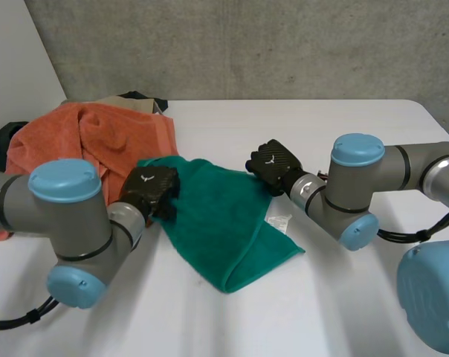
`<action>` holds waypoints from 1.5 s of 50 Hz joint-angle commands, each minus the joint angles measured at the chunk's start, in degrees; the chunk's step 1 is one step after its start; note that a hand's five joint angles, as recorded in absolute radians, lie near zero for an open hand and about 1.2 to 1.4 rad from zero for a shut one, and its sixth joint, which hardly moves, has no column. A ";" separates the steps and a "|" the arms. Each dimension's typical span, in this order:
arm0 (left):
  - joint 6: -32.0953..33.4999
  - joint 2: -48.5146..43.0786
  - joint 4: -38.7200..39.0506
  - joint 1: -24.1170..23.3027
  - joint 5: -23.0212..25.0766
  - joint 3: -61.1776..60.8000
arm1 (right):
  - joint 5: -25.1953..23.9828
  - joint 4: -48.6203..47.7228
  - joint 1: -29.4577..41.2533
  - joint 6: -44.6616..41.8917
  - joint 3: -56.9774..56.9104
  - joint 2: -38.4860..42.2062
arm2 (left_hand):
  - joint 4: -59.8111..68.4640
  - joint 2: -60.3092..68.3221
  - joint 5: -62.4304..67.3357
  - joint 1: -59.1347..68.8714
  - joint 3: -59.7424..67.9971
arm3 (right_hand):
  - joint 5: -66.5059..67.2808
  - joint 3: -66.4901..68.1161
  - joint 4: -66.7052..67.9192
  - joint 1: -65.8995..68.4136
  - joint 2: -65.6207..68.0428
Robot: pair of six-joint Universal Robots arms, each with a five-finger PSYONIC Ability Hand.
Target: Fold the laundry.
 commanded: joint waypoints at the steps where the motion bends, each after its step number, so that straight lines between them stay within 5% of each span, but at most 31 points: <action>1: -0.68 1.71 -3.09 -0.77 -0.47 4.85 | 0.89 1.13 -0.10 0.67 1.21 -3.86 | 16.95 16.92 17.74 16.86 17.25 | 16.73 16.41 16.47 17.00 15.70; 12: -0.51 21.56 -8.55 -4.73 0.14 9.16 | 2.56 10.43 -8.01 2.61 20.37 -39.08 | 16.95 16.92 17.74 16.86 17.25 | 16.73 16.41 16.47 17.00 15.70; 18: -0.33 23.08 -10.13 -4.56 0.32 13.81 | 1.95 21.32 -8.54 3.13 22.57 -48.59 | 16.95 16.92 17.74 16.86 17.25 | 16.73 16.41 16.47 17.00 15.70; 28: 0.28 -0.71 -12.16 -3.24 4.09 25.93 | 2.65 22.94 -7.31 13.76 27.32 -44.49 | 15.14 15.11 15.93 15.05 15.44 | 16.73 16.41 16.47 17.00 15.70; 33: 0.02 -9.61 -11.81 -2.71 5.33 33.31 | 9.13 18.46 -3.11 17.02 25.66 -35.00 | -35.57 -35.59 -34.78 -35.65 -35.26 | 16.73 16.41 16.47 17.00 15.70; 37: -0.60 -9.63 -10.23 -1.22 3.32 34.04 | 13.63 16.26 -0.98 16.85 24.33 -32.79 | -50.63 -50.65 -49.84 -50.72 -50.33 | 16.73 16.41 16.47 17.00 15.70; 44: -0.60 5.45 -10.31 -1.30 -1.43 18.19 | 14.25 14.58 -0.72 17.02 24.07 -32.79 | -46.96 -46.98 -46.17 -47.05 -46.66 | 16.73 16.41 16.47 17.00 15.70; 52: -0.33 18.15 -9.61 -1.57 -0.65 -7.08 | 14.16 14.58 -0.54 16.94 25.47 -33.23 | -37.37 -37.39 -36.58 -37.45 -37.07 | 16.73 16.41 16.47 17.00 15.70; 62: -0.25 7.44 -4.25 -2.01 4.10 -11.58 | 14.07 14.67 -0.89 16.94 27.67 -33.58 | -38.54 -38.56 -37.75 -38.63 -38.24 | 16.73 16.41 16.47 17.00 15.70; 75: -0.69 -5.31 -1.17 -1.57 4.36 2.30 | 13.99 14.32 -0.63 16.85 30.83 -35.95 | -37.20 -37.22 -36.41 -37.29 -36.90 | 16.73 16.41 16.47 17.00 15.70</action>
